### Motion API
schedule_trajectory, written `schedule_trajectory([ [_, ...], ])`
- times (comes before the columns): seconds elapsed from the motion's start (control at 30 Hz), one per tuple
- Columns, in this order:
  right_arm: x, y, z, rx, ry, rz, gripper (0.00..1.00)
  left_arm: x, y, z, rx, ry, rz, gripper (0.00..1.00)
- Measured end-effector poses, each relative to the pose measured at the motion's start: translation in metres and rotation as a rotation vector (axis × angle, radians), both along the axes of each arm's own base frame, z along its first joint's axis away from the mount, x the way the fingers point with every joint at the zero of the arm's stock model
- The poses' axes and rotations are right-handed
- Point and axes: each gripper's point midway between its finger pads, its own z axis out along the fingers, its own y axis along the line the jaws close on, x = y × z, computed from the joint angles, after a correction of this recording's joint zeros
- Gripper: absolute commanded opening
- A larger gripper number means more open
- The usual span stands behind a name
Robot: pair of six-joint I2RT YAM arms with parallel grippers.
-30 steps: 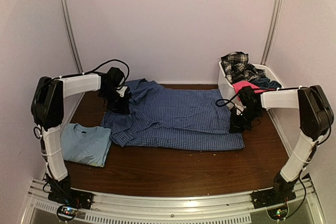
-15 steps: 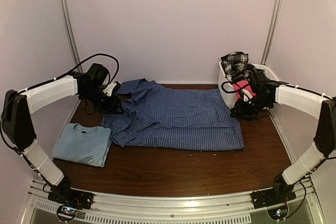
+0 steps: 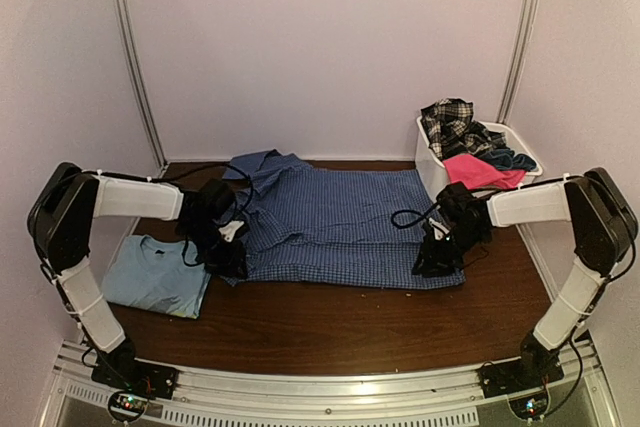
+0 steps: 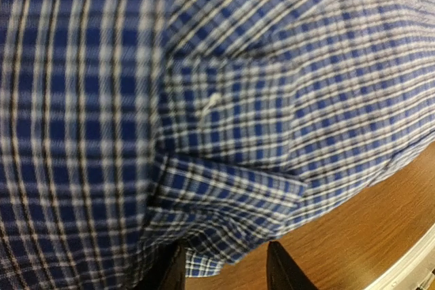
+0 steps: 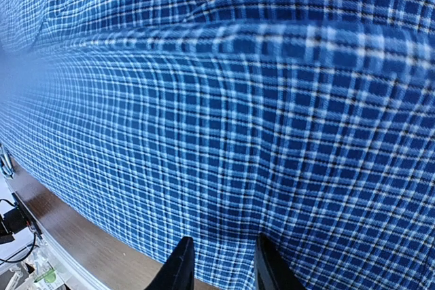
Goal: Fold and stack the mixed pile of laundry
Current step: Adjust the 1/3-folded shirt at the center of the board.
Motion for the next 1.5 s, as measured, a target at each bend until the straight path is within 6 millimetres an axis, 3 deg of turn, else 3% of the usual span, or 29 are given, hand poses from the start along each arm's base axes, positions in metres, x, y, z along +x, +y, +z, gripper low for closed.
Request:
schedule_trajectory([
  [0.03, 0.000, -0.001, 0.000, 0.001, -0.006, -0.005, 0.32, -0.007, 0.007, -0.008, 0.018, 0.021, 0.011, 0.42],
  [0.13, -0.004, -0.006, -0.002, 0.003, -0.016, -0.013, 0.32, -0.008, 0.015, -0.008, 0.011, 0.015, 0.033, 0.43],
  [0.27, -0.013, -0.010, 0.000, 0.002, -0.018, -0.013, 0.32, -0.013, 0.019, 0.002, -0.004, 0.003, 0.031, 0.55],
  [0.47, -0.023, -0.019, 0.004, -0.041, 0.006, -0.008, 0.34, 0.003, 0.020, 0.069, -0.057, -0.138, 0.048, 0.60],
  [0.53, -0.020, -0.019, 0.011, -0.043, -0.003, -0.006, 0.34, 0.009, 0.024, 0.082, -0.074, -0.166, 0.079, 0.60],
  [0.6, -0.014, -0.016, 0.023, -0.034, -0.031, -0.005, 0.35, 0.009, 0.028, 0.081, -0.073, -0.157, 0.109, 0.61],
  [0.77, 0.005, -0.004, 0.050, -0.001, -0.110, 0.007, 0.37, -0.001, 0.039, 0.056, -0.017, -0.084, 0.181, 0.62],
  [1.0, 0.003, 0.008, 0.054, 0.012, -0.119, 0.038, 0.37, -0.006, 0.046, 0.028, 0.031, -0.025, 0.223, 0.33],
  [1.23, 0.006, 0.013, 0.060, 0.024, -0.130, 0.045, 0.37, 0.006, 0.046, 0.030, 0.055, -0.066, 0.197, 0.00],
  [1.5, 0.018, 0.019, 0.071, 0.037, -0.158, 0.046, 0.36, 0.032, 0.037, 0.056, 0.036, -0.150, 0.154, 0.03],
])
